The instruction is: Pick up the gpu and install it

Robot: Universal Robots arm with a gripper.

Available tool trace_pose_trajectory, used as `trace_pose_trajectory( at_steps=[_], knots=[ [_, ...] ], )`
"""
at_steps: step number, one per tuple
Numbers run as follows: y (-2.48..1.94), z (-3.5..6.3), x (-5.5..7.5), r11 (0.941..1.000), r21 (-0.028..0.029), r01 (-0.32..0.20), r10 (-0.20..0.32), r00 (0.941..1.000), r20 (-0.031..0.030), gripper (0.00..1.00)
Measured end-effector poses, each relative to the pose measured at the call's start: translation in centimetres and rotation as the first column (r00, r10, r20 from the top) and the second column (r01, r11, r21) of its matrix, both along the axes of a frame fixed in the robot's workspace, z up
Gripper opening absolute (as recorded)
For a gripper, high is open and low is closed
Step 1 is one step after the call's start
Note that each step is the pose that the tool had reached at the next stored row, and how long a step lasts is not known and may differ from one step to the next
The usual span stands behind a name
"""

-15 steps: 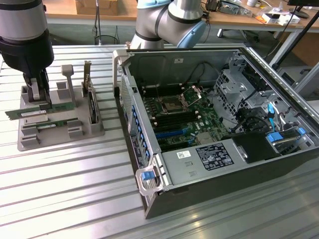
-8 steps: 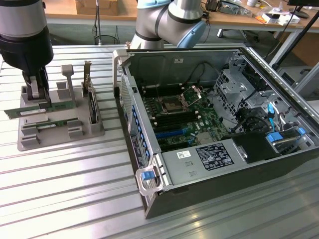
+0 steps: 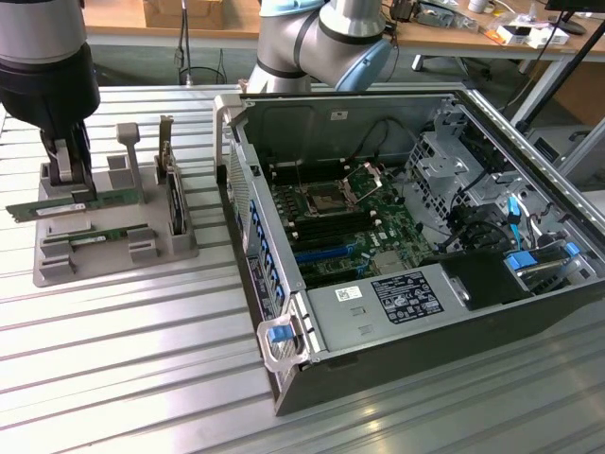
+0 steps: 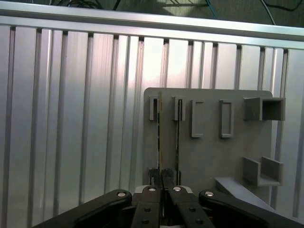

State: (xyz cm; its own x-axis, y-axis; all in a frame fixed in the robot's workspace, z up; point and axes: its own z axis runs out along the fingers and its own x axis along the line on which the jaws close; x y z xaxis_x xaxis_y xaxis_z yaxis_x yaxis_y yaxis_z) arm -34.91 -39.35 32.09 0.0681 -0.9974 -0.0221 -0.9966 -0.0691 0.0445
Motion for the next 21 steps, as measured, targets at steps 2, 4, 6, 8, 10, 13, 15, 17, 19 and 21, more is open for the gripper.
trace_pose_trajectory(
  at_steps=[2, 4, 6, 8, 10, 13, 15, 17, 19, 21],
  knots=[
    [0.0, 0.11, 0.0, 1.0, 0.0, 0.0, 0.0, 1.0, 0.0, 0.12],
    [0.0, 0.21, 0.0, 1.0, 0.0, 0.0, 0.0, 1.0, 0.0, 0.12],
    [0.0, 0.31, 0.0, 1.0, 0.0001, 0.0, 0.0, 1.0, 0.0001, 0.12],
    [0.0, 0.42, 0.0, 1.0, 0.0001, 0.0, 0.0, 1.0, 0.0001, 0.12],
    [0.0, 0.53, 0.0, 1.0, 0.0, 0.0, 0.0, 1.0, 0.0, 0.12],
    [0.0, 0.72, 0.0, 1.0, 0.0, 0.0, 0.0, 1.0, 0.0, 0.12],
    [0.0, 0.82, 0.0, 1.0, 0.0, 0.0, 0.0, 1.0, 0.0, 0.12],
    [0.0, 0.91, 0.0, 1.0, 0.0001, 0.0, 0.0, 1.0, 0.0, 0.12],
    [0.0, 1.03, 0.0, 1.0, 0.0, 0.0, 0.0, 1.0, 0.0, 0.12],
    [0.0, 1.23, 0.0, 1.0, 0.0001, 0.0, 0.0, 1.0, 0.0, 0.12]
  ],
)
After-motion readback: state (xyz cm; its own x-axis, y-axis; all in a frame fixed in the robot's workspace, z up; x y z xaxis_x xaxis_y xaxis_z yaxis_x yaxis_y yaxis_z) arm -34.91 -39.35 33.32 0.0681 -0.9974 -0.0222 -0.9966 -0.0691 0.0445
